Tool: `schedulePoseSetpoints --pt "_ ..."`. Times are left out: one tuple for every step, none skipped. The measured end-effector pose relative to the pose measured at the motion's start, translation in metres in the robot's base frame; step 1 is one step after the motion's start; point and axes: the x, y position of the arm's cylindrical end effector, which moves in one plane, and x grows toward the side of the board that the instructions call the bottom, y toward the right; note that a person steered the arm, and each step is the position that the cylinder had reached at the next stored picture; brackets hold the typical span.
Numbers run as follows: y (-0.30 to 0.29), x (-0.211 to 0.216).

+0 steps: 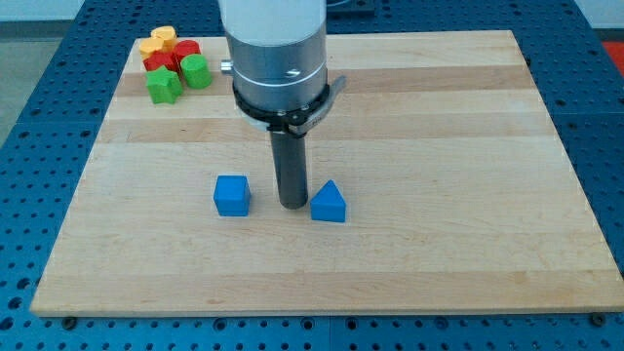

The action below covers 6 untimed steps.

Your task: Push blue triangle towards bottom right

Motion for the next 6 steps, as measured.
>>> schedulePoseSetpoints --pt "0.01 0.008" --pt "0.045 0.008" --pt "0.084 0.008" --pt "0.118 0.011" --pt "0.114 0.033" --pt "0.099 0.069"
